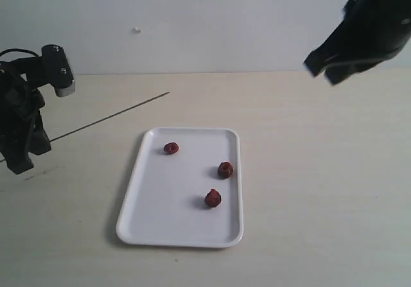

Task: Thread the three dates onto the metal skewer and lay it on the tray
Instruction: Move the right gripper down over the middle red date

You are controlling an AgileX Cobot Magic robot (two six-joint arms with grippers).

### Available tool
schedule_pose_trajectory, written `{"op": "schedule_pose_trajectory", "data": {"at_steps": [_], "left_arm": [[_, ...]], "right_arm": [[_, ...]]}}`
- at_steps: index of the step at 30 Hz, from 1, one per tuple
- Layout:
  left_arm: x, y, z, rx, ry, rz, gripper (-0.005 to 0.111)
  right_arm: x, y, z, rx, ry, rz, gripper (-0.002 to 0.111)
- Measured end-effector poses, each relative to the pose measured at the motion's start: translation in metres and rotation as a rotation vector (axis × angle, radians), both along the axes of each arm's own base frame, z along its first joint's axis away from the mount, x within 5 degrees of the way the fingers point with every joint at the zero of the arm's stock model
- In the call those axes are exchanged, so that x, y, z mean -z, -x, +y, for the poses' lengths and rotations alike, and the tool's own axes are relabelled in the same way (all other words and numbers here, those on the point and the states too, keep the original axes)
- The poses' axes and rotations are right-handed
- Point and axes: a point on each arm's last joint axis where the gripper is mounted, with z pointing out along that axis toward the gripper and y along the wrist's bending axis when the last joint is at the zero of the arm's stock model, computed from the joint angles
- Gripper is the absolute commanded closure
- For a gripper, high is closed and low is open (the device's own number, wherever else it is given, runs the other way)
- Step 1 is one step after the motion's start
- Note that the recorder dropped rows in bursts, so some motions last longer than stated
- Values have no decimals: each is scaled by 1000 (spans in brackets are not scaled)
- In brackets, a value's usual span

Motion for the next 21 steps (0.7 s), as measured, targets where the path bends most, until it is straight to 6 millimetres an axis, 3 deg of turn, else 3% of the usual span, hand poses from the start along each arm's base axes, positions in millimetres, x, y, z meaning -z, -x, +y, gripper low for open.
{"op": "schedule_pose_trajectory", "data": {"at_steps": [4,9,16,21], "left_arm": [[2,6,8,24,-77,68,107],[2,4,10,28,-95,56,107],[0,-2,9,30,-77,-13,107],[0,-3,7,22,-53,-35,107]], "right_arm": [[43,-22,40,-155,64,207,101],[84,-44,79,-269,97,266,86],[120,-60,116,-335,119,304,59],[139,-70,135,-344,126,304,56]]}}
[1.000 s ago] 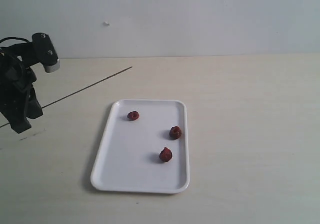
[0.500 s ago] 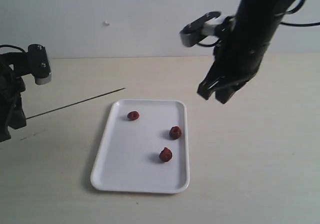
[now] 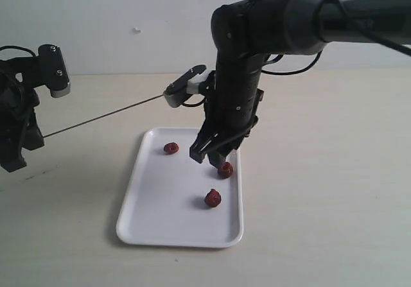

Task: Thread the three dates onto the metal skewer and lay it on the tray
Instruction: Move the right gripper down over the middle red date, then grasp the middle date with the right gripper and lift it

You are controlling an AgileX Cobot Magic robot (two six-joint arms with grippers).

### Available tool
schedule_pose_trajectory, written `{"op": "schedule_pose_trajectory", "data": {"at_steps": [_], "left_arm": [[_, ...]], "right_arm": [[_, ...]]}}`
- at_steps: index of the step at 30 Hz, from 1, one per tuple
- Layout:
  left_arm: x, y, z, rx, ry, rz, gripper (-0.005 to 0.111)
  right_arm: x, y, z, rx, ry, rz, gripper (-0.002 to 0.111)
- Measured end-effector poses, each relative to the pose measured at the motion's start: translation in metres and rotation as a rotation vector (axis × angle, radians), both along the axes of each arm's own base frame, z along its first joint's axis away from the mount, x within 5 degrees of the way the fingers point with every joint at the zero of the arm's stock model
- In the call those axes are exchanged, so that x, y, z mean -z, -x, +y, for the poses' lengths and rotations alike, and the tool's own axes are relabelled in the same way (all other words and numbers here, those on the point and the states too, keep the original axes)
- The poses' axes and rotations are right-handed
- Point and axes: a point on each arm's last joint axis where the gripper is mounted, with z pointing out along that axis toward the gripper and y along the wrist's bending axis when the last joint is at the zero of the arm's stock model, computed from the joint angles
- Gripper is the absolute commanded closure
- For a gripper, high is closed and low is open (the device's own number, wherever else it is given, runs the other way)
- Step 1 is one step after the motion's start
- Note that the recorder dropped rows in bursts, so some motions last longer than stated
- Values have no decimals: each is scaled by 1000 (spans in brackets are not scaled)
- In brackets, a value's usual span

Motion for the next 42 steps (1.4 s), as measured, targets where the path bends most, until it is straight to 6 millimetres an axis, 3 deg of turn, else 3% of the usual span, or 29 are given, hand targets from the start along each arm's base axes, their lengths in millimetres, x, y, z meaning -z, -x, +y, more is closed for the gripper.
{"op": "schedule_pose_trajectory", "data": {"at_steps": [9,18,42], "left_arm": [[0,0,0,-2,5,-3,107],[0,-1,-1,-2,8,-7,107],[0,-1,-1,-4,11,-6,107]], "right_arm": [[29,-12,6,18,22,14,56],[45,-16,7,17,30,17,56],[52,-18,5,3,55,2,56]]}}
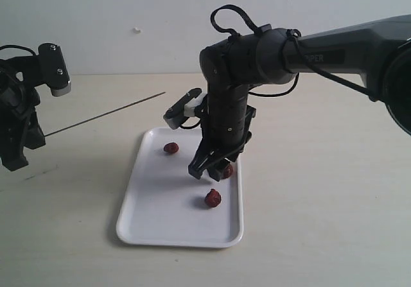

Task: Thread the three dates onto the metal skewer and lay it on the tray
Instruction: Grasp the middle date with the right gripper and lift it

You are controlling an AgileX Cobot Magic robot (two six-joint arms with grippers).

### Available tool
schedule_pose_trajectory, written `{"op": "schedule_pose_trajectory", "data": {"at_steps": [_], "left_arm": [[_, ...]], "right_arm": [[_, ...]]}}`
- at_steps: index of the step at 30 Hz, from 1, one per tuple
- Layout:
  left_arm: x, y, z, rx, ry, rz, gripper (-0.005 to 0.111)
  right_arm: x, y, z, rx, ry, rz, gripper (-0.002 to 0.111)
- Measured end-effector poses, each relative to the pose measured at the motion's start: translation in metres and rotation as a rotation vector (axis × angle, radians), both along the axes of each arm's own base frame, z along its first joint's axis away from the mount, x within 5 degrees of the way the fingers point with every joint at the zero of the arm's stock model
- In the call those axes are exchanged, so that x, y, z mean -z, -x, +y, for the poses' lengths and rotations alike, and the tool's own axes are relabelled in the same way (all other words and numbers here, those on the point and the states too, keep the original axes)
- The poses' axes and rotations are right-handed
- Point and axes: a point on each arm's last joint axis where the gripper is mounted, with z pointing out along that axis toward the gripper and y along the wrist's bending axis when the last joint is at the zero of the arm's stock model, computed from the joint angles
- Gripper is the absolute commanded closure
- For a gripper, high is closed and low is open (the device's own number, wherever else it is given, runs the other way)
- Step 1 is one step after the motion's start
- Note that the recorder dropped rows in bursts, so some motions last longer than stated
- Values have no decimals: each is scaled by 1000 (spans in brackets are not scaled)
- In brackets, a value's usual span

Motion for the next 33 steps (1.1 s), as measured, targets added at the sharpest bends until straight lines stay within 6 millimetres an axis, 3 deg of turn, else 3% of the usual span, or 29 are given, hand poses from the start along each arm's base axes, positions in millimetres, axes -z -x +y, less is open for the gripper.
{"op": "schedule_pose_trajectory", "data": {"at_steps": [11,33], "left_arm": [[0,0,0,0,0,0,107],[0,0,0,-1,2,0,107]], "right_arm": [[9,1,0,2,10,28,56],[9,2,-1,28,15,36,77]]}}
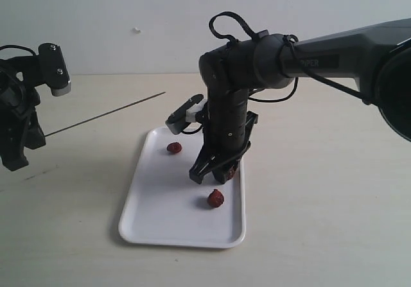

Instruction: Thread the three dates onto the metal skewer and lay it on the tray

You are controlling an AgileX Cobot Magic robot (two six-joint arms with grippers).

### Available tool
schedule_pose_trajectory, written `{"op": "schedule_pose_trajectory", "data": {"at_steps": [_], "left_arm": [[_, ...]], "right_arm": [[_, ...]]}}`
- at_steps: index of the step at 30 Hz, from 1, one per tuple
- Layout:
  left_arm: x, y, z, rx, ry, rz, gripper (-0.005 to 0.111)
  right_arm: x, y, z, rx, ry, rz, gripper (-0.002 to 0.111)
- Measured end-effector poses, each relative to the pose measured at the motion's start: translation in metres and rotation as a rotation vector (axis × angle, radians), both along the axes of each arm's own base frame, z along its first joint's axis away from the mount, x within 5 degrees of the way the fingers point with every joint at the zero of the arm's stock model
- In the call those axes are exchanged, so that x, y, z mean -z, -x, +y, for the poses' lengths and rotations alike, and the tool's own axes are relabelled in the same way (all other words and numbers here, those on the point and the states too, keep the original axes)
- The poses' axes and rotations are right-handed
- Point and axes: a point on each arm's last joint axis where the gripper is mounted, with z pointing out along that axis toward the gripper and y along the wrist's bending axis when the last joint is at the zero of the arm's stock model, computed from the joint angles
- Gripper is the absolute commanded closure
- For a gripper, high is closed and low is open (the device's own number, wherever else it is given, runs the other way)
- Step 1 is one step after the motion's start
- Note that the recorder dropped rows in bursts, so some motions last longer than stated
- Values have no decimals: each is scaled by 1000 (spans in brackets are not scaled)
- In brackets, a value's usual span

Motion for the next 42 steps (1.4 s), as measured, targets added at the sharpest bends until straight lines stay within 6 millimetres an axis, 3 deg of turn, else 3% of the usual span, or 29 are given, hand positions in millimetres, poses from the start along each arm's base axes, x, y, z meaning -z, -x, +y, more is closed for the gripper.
{"op": "schedule_pose_trajectory", "data": {"at_steps": [19,24,28,31,33,37,42], "left_arm": [[0,0,-1,-4,9,2,107],[0,-1,-1,-7,17,-7,107],[-1,-2,-2,-7,20,-17,107],[-1,-3,-2,-7,25,-34,107],[-3,-7,-3,-4,37,-85,107],[-5,-13,-6,33,63,-160,107],[5,-22,-14,120,91,-187,107]], "right_arm": [[-3,1,0,46,-1,1,79],[-30,1,0,49,-32,-57,79],[-66,1,0,60,-97,-150,80],[-88,-1,-13,135,-245,-134,80],[-105,-9,-37,193,-441,-87,80],[-121,-18,-72,210,-745,-7,80],[-134,-24,-99,230,-935,-7,80]]}}
